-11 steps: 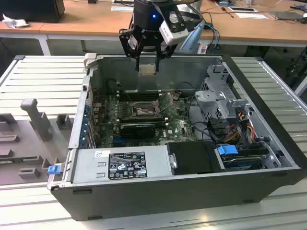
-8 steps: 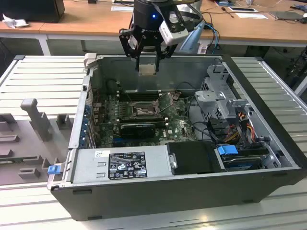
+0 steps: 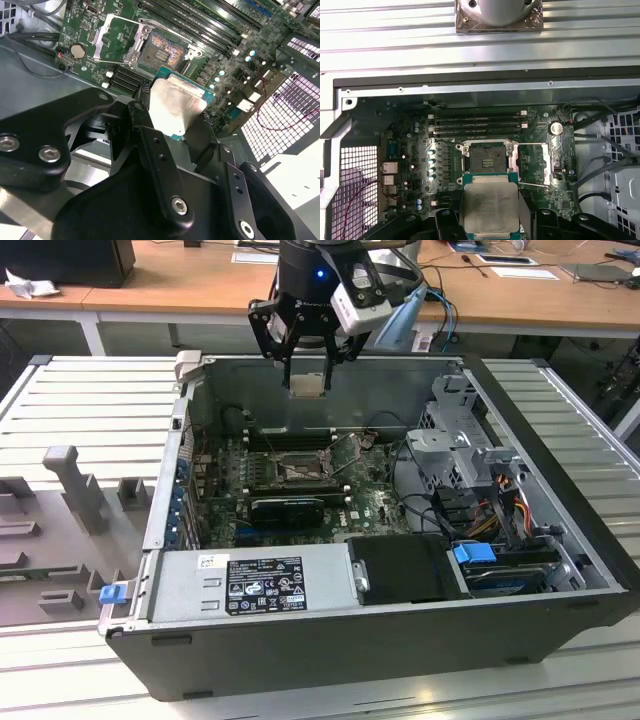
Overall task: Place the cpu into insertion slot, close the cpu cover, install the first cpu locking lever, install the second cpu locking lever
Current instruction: 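Place the cpu into insertion slot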
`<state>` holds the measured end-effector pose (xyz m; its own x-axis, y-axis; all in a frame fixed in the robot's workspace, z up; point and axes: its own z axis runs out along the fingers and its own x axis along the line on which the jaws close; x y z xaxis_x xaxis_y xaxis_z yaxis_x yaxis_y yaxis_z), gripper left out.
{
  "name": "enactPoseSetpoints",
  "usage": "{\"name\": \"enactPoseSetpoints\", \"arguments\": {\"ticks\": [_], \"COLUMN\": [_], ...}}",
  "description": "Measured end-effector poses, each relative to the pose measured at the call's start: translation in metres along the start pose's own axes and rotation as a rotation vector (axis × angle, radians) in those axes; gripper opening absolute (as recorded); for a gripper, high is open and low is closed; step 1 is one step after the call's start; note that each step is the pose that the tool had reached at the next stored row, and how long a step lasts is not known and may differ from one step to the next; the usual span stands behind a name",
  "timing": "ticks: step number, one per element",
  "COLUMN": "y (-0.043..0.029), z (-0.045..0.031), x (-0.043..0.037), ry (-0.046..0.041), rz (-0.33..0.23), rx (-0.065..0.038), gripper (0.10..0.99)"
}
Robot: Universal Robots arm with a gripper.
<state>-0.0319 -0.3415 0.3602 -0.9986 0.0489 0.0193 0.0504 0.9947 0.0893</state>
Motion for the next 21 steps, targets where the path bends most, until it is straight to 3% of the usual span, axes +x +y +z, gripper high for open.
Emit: {"name": "enactPoseSetpoints", "arguments": {"ticks": [21], "y": [0.0], "z": [0.0], "x": [0.0], "ry": [-0.0062], "rz": [0.069], "rx": [-0.001], "gripper": [0.529]}}
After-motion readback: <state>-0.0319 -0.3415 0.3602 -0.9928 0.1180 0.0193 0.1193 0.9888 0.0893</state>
